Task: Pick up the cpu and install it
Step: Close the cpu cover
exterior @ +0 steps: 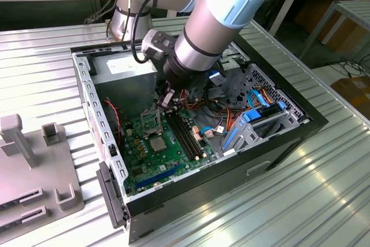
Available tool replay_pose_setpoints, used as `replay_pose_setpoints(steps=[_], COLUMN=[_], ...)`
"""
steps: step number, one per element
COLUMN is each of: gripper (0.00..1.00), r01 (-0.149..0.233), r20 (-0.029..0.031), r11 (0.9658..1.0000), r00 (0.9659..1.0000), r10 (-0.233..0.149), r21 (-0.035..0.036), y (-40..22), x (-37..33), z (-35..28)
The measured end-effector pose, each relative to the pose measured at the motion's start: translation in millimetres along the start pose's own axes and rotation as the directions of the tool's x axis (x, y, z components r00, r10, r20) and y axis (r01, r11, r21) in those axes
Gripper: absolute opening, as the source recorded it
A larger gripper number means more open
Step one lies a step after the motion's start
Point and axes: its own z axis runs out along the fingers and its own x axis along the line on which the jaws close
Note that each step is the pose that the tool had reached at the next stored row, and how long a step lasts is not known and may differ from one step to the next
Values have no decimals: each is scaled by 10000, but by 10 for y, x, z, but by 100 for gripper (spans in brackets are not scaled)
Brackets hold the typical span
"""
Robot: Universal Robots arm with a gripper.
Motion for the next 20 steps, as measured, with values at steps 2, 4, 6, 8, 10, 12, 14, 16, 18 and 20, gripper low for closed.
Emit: replay_pose_setpoints(steps=[2,4,6,8,10,12,14,16,18,20], gripper=[11,11,11,11,11,11,11,11,11,11], r01=[6,15,23,37,48,64,71,84,98,111], r20=[-1,-3,-6,-8,-11,-4,-2,-3,-2,-3], r11=[10000,10000,10000,10000,10000,10000,10000,10000,9999,9999], r00=[10000,10000,10000,10000,10000,10000,10000,10000,10000,9999], r10=[-6,-15,-23,-37,-48,-64,-71,-84,-98,-111], r21=[-1,-2,-2,-4,-6,-16,-20,-24,-29,-34], y=[-8,-15,-21,-28,-34,-46,-51,-59,-69,-78], x=[9,17,25,33,41,57,64,72,83,93], z=[-4,-9,-15,-25,-31,-37,-39,-42,-45,-49])
